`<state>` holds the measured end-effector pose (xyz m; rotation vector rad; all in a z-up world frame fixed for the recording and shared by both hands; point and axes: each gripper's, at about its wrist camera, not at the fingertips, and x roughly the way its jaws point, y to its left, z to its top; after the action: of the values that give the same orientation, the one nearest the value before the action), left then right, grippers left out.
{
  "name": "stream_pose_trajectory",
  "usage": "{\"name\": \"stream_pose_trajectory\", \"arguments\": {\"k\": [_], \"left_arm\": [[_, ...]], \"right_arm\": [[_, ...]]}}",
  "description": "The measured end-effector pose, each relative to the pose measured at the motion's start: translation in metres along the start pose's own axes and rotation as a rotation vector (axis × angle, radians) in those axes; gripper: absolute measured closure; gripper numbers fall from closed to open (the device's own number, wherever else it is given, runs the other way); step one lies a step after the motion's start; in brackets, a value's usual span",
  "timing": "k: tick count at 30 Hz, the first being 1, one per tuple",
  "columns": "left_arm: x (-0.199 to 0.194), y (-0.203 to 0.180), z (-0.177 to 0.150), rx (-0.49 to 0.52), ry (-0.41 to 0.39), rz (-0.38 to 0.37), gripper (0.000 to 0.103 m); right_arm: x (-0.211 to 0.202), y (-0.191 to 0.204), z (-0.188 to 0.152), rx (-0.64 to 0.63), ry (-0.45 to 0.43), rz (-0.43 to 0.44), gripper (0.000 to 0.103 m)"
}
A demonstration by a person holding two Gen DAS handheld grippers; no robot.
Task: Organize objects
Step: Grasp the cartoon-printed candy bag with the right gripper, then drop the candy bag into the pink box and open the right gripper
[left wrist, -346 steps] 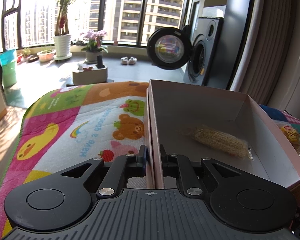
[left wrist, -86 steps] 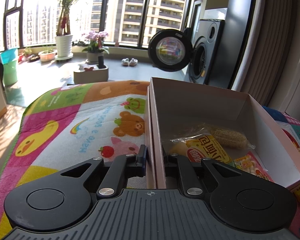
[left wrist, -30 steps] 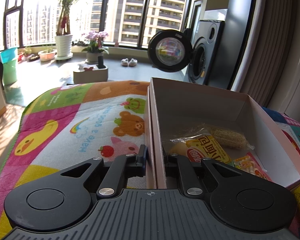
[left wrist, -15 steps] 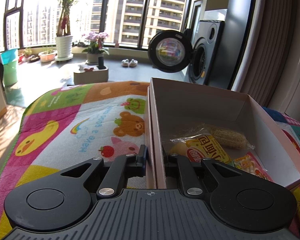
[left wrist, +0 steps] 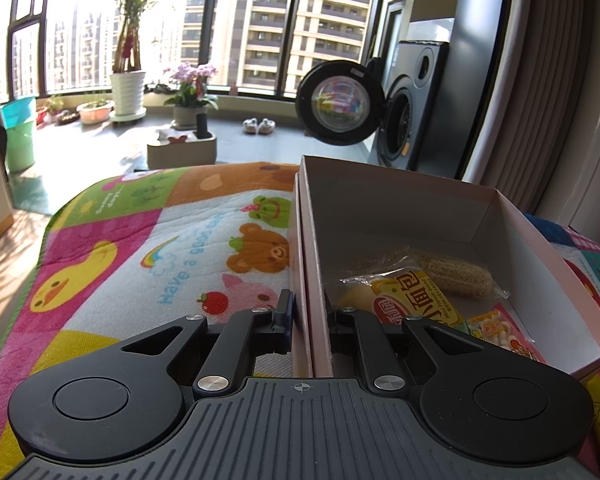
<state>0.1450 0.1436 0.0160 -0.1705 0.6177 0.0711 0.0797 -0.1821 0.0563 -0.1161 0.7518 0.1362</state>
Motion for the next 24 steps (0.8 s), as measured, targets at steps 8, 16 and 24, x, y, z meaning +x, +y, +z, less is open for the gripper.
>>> {"name": "stream_pose_trajectory", "arguments": {"k": [8, 16, 24], "left_arm": [[0.000, 0.000, 0.000, -0.003, 0.000, -0.002, 0.090], [0.000, 0.004, 0.000, -0.014, 0.001, -0.022, 0.089], [0.000, 0.001, -0.001, 0.000, -0.010, -0.005, 0.090]], "right_arm": [[0.035, -0.007, 0.006, 0.051, 0.075, 0.041, 0.032], [-0.036, 0.029, 0.008, -0.045, 0.086, -0.006, 0.053], [-0.127, 0.075, 0.055, -0.041, -0.060, 0.157, 0.053]]}}
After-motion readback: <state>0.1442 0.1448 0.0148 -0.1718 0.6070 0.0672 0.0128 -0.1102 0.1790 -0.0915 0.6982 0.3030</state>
